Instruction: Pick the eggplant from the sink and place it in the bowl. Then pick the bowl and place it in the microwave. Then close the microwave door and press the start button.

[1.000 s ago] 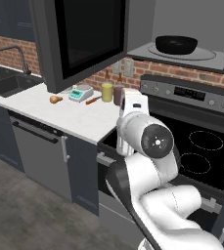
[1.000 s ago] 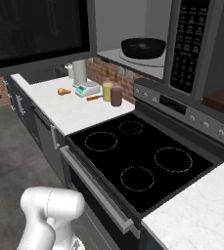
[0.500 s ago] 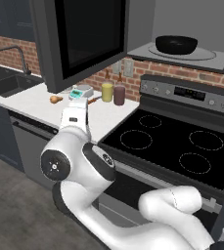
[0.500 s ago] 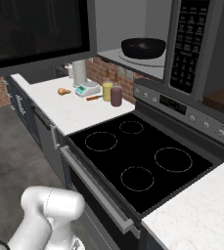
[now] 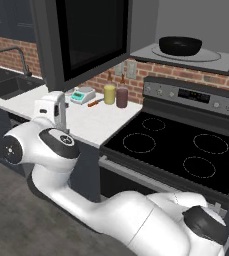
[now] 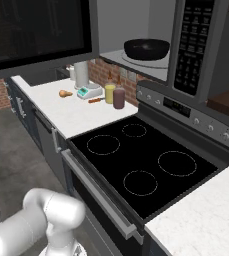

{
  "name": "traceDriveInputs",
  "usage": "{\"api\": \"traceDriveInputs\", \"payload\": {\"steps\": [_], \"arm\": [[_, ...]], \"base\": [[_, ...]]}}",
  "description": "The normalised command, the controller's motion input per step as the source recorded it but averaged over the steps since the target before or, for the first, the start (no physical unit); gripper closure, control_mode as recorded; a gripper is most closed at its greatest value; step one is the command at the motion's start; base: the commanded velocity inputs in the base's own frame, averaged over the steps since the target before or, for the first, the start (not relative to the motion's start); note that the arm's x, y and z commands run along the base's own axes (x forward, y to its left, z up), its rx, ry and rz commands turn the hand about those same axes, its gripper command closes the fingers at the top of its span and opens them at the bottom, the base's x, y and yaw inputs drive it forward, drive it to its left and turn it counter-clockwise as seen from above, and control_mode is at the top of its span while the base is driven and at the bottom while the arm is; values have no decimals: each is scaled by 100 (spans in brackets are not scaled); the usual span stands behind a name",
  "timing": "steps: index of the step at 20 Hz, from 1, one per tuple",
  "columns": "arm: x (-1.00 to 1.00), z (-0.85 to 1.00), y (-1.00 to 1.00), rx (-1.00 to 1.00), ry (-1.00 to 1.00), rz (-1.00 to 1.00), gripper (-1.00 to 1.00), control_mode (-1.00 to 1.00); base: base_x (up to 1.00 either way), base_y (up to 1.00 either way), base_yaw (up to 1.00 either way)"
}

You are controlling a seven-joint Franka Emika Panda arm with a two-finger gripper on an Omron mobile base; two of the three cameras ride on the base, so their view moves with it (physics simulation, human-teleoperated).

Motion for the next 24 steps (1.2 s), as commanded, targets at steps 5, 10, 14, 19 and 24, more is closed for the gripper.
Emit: {"api": "traceDriveInputs", "payload": {"steps": [5,10,14,19,24], "arm": [[53,-3,40,-5,-2,-16,-100,-100],[59,0,2,-2,-3,-10,-100,-100],[55,0,2,-5,-12,-7,-100,-100],[51,-1,0,-9,-5,-1,-100,-100],[37,-37,0,-21,0,0,-100,-100]], "base": [[0,0,0],[0,0,0],[0,0,0],[0,0,0],[0,0,0]]}}
